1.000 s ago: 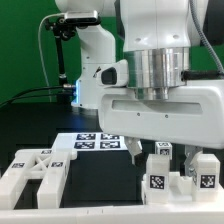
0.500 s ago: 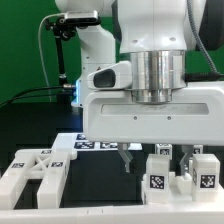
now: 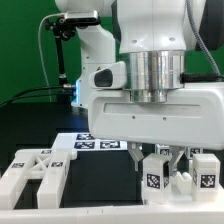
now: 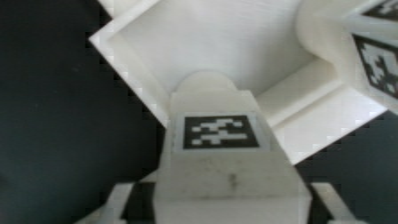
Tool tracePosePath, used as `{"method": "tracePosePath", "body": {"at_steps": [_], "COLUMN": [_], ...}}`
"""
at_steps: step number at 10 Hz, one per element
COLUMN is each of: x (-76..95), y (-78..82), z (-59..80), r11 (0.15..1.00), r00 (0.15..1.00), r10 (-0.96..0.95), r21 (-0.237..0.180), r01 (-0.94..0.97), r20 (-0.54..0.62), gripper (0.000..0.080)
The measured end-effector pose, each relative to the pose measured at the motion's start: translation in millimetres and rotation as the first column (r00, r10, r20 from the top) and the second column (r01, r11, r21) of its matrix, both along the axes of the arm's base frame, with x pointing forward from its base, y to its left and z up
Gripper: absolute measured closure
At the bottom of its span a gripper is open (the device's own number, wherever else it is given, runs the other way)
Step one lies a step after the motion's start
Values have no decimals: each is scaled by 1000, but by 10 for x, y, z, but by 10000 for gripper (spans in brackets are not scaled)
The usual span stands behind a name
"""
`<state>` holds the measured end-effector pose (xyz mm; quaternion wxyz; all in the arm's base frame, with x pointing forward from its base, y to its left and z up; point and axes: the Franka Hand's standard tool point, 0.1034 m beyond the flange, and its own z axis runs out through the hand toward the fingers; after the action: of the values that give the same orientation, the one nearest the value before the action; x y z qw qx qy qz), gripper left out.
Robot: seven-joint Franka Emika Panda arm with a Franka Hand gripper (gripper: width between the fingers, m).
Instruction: Assemble chair
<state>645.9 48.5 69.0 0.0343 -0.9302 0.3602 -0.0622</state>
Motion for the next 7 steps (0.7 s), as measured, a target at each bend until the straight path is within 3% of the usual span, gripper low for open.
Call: {"method": "tracePosePath", "body": {"at_steps": [3,5,7], "x": [-34,-27,-22], "y": [-30,-20,2], "z": [7,15,11], "r11": [886,653,485], "r00": [887,661,500], "r10": [-457,-742,-854], "r21": [54,103,127], "r01": [460,750,865], "r20": [-60,-112,-145], "gripper": [515,515,514]}}
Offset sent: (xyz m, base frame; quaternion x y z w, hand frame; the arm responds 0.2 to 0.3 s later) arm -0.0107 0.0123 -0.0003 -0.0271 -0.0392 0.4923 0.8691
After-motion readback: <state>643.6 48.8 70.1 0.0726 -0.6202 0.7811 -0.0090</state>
